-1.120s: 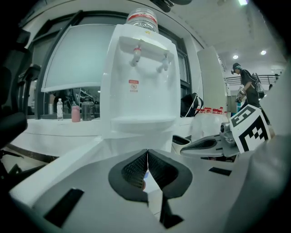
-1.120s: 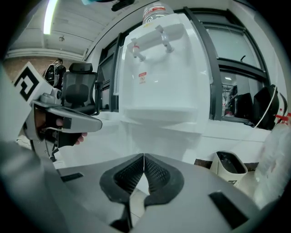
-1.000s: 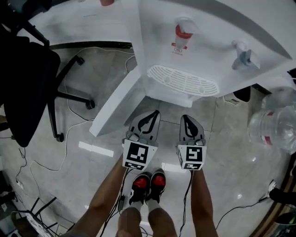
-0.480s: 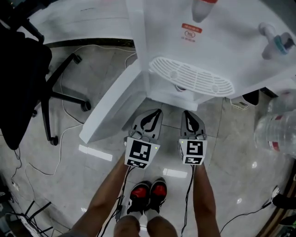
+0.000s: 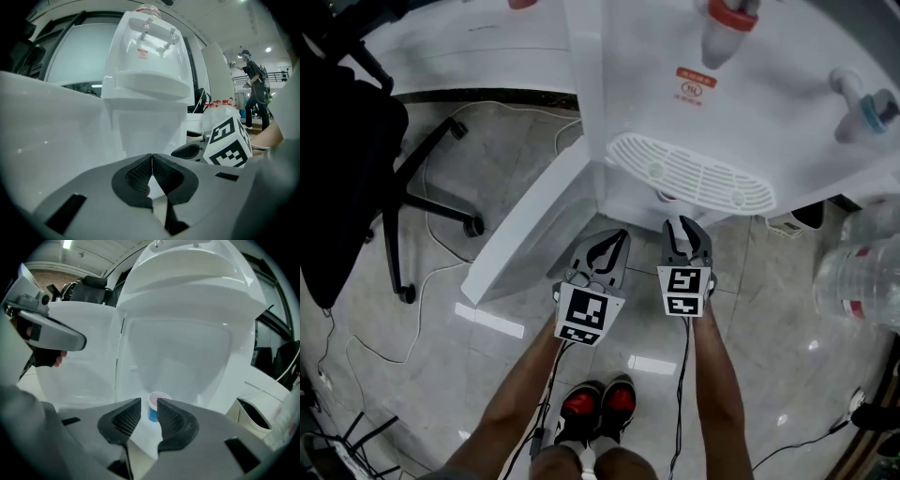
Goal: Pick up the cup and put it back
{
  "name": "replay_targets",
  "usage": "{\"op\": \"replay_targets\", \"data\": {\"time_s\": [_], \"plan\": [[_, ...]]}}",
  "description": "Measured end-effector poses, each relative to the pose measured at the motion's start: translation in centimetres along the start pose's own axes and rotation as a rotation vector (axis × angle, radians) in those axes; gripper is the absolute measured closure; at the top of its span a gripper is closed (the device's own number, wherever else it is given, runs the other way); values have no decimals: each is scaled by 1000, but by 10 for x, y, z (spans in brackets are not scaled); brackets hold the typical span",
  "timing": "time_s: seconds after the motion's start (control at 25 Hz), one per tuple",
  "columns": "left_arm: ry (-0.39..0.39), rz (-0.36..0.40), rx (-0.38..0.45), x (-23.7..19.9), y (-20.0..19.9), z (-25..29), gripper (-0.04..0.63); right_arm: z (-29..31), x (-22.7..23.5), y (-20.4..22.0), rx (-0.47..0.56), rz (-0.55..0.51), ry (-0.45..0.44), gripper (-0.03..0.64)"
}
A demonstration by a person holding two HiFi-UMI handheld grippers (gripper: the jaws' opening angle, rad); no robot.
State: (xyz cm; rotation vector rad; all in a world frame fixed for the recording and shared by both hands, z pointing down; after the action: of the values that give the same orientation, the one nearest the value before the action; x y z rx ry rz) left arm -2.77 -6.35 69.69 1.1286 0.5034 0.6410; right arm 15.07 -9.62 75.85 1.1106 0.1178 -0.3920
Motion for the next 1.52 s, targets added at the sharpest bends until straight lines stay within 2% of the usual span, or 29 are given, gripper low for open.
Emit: {"op": "replay_targets", "data": {"time_s": [0.4,0.76,0.88,1.2,1.52], "plan": [[-24,9,4,-18,13,10,572,49,-4,2,-57,-102,-27,442],[-33,2,14,-27,26,19,572,74,-7,8,-70,-154,-6,437],[-36,1,18,-29,29,21,572,75,-4,11,-44,-122,22,425],[-34,5,27,-34,33,32,572,87,4,17,-45,-55,31,307],[-29,11,32,-37,39,40,572,101,4,21,-45,-3,65,258]]}}
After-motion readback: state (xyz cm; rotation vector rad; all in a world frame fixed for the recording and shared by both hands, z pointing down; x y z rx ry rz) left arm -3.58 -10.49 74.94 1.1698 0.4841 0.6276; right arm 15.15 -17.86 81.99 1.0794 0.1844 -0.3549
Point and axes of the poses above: the fingertips, and each gripper's own axes: z forward along the fingers, x to its right, y out of its underside, the point moved 10 cm from there along -z, backward along the fingers, and after that the axes turned 8 degrees about y, right-handed, at the moved point
